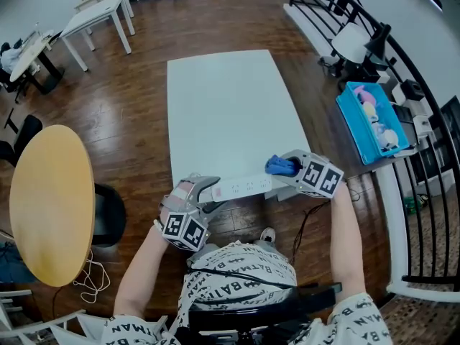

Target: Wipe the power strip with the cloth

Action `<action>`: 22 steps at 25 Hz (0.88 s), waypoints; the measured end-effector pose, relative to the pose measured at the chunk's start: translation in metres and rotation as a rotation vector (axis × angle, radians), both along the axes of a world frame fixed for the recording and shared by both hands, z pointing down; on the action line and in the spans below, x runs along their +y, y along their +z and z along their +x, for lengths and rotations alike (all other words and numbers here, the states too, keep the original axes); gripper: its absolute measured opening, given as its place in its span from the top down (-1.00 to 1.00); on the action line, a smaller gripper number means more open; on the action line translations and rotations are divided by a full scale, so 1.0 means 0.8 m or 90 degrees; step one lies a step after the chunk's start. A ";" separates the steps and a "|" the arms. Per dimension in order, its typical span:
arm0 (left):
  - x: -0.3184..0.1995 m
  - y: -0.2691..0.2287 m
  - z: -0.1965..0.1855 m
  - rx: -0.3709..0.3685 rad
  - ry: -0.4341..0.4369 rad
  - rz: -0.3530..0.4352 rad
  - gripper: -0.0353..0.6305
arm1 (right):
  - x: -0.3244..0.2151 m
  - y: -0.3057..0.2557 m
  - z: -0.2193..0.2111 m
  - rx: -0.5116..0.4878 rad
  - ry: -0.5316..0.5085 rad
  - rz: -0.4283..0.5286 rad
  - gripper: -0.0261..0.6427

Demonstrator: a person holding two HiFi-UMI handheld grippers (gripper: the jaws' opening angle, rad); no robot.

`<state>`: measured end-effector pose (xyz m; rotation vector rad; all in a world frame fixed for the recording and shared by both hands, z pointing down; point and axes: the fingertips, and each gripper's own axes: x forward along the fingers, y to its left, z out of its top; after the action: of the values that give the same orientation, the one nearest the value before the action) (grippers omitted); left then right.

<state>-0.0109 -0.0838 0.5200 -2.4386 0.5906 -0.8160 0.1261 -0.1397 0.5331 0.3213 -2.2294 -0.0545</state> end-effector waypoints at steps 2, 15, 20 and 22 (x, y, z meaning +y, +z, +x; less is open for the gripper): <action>-0.003 -0.002 -0.003 0.010 -0.012 -0.003 0.03 | 0.002 -0.001 0.006 -0.012 0.021 0.000 0.52; -0.044 -0.015 -0.006 0.099 -0.113 -0.035 0.03 | 0.014 0.003 0.003 -0.104 0.101 0.022 0.52; -0.056 -0.015 0.003 0.120 -0.142 -0.053 0.03 | 0.018 -0.003 -0.023 -0.145 0.108 0.028 0.52; -0.056 -0.014 0.007 0.126 -0.149 -0.055 0.03 | 0.026 -0.006 -0.042 -0.162 0.094 0.024 0.52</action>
<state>-0.0055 -0.1289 0.5087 -2.5808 0.9469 -0.7063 0.0928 -0.1191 0.5280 0.5380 -2.4504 0.0243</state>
